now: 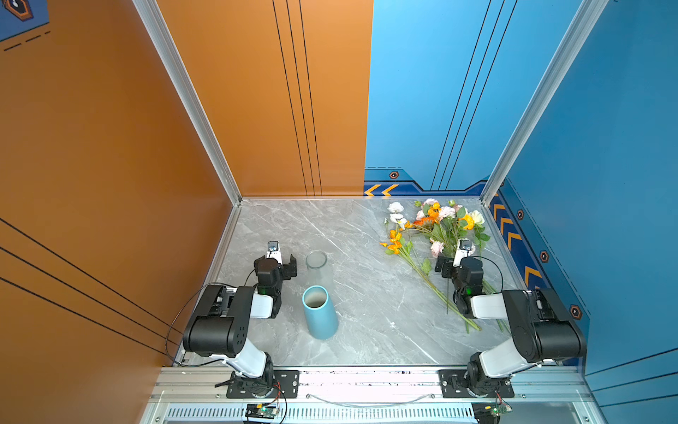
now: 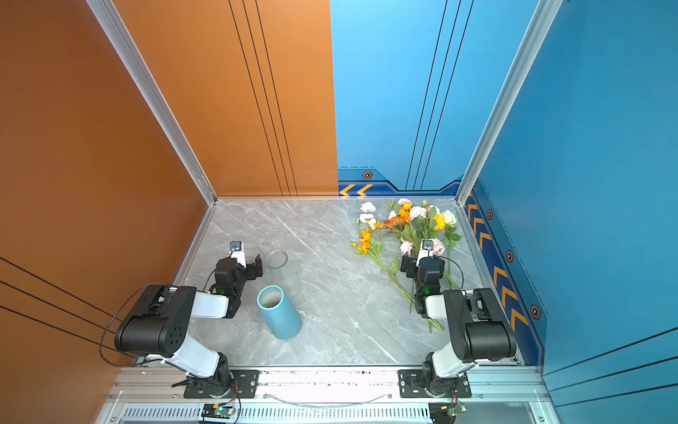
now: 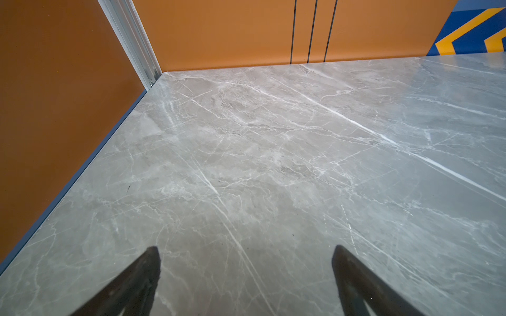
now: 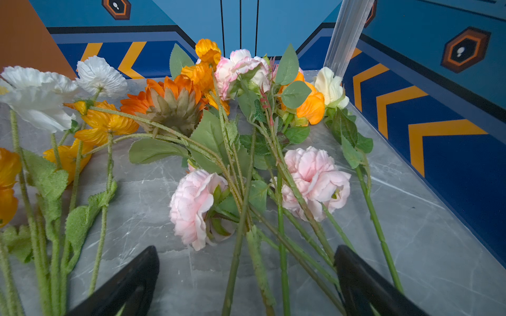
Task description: Arrange the flowers into the vase
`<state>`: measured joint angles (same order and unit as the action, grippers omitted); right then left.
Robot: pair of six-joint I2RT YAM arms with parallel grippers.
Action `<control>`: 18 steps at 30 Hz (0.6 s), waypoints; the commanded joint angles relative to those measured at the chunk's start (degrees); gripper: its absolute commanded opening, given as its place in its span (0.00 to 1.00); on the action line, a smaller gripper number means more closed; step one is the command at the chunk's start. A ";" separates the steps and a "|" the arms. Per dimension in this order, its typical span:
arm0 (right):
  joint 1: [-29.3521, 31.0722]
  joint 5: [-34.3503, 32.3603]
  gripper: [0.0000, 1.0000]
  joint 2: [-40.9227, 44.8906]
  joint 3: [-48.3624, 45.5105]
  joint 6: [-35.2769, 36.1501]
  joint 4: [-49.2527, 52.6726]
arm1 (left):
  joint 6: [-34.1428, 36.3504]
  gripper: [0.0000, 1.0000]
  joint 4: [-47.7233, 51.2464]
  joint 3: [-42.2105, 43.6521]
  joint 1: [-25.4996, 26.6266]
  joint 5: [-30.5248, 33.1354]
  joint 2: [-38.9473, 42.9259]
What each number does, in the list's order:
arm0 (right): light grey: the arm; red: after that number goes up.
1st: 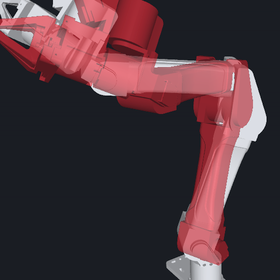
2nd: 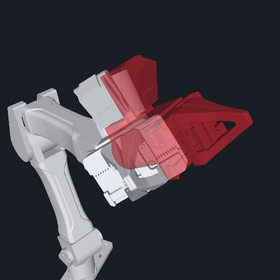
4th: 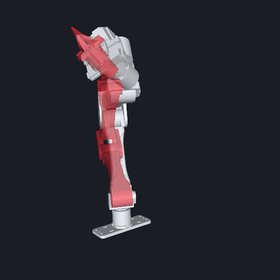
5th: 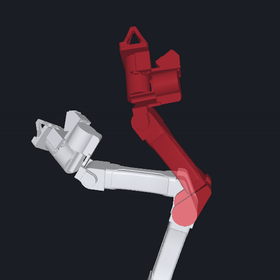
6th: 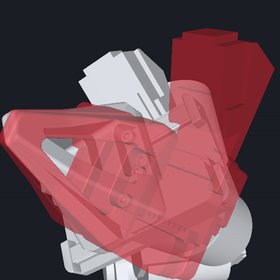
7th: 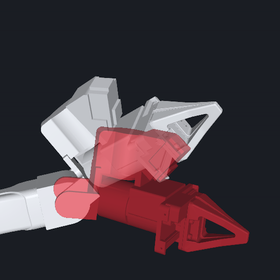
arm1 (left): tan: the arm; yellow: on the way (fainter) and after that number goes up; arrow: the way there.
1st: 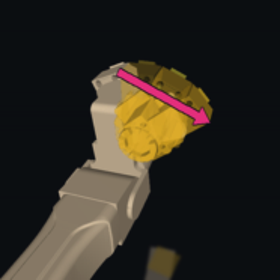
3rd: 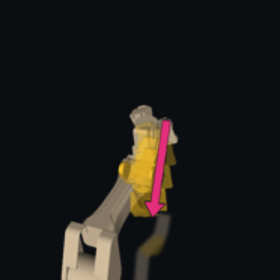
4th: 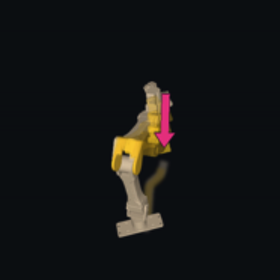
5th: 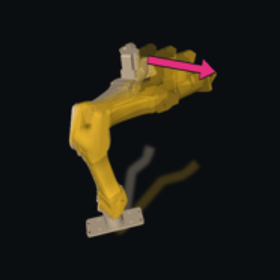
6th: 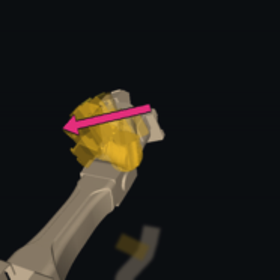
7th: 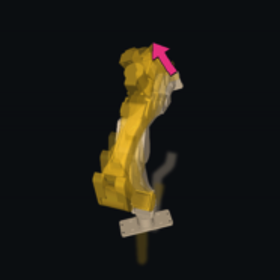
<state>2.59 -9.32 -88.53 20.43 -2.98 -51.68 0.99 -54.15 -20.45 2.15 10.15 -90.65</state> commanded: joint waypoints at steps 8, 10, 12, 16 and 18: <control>0.05 -1.13 1.00 -0.06 0.62 -0.36 -0.88 | -0.64 0.98 0.54 -1.04 -0.40 -1.10 0.92; 0.05 -0.11 1.00 0.02 0.28 -0.15 -1.47 | -0.83 0.98 0.54 -1.01 -0.64 -1.45 0.93; 0.51 0.69 1.00 1.23 -0.77 0.79 -2.53 | -1.14 0.98 0.41 -0.82 -0.64 -1.10 1.36; 2.64 -0.76 1.00 8.91 -1.00 2.82 3.32 | -1.72 0.98 1.75 0.54 -0.63 1.70 6.10; 3.16 -0.46 1.00 13.25 0.83 2.60 10.87 | -1.82 0.98 3.03 1.02 -0.25 3.64 8.94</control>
<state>4.95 -9.28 -80.49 19.57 -1.65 -47.99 0.08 -52.42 -20.27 1.93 10.85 -85.36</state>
